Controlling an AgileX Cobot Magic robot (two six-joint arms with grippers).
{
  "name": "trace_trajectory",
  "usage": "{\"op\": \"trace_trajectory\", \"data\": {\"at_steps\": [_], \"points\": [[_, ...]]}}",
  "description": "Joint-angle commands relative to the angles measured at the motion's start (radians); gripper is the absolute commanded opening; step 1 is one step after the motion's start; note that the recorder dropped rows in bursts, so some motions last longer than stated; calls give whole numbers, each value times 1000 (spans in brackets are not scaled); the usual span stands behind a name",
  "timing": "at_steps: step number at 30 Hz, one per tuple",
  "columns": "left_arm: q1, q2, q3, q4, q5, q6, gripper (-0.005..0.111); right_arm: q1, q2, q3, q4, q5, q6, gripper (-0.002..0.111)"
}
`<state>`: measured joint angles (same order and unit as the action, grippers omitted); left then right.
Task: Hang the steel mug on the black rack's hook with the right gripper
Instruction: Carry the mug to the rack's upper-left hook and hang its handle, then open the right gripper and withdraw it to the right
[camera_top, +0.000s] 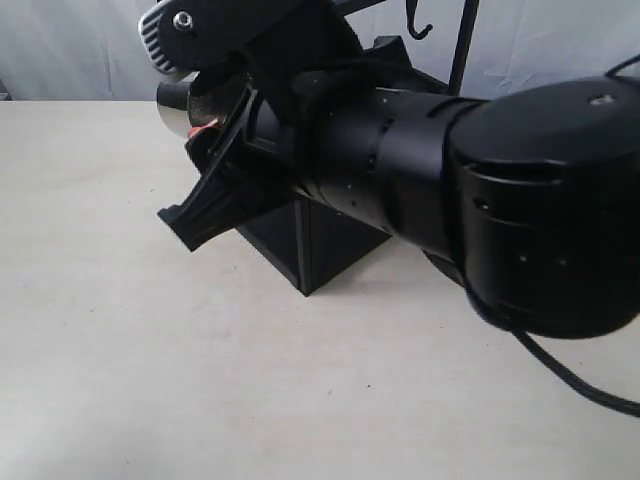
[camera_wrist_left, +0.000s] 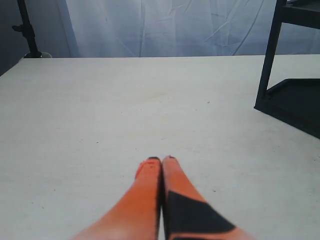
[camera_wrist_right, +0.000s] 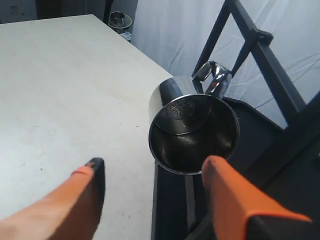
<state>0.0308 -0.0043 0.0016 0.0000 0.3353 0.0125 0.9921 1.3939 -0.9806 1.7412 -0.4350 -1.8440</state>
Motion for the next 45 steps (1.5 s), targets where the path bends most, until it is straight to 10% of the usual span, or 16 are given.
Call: {"op": "trace_trajectory", "data": {"at_steps": [1, 7, 13, 24, 37, 45], "points": [[-5, 4, -2, 0, -8, -5, 0, 10, -51, 26, 3, -9, -7, 57], [-5, 4, -2, 0, -8, -5, 0, 13, -94, 29, 3, -2, -7, 51], [-5, 4, -2, 0, -8, -5, 0, 87, -160, 29, 3, -23, -44, 0], [-5, 4, -2, 0, -8, -5, 0, 135, -254, 27, 3, -210, -36, 0], [-5, 4, -2, 0, -8, -5, 0, 124, -385, 122, 3, -423, 547, 0], [-5, 4, -2, 0, -8, -5, 0, -292, -703, 431, 3, 231, 705, 0]]}}
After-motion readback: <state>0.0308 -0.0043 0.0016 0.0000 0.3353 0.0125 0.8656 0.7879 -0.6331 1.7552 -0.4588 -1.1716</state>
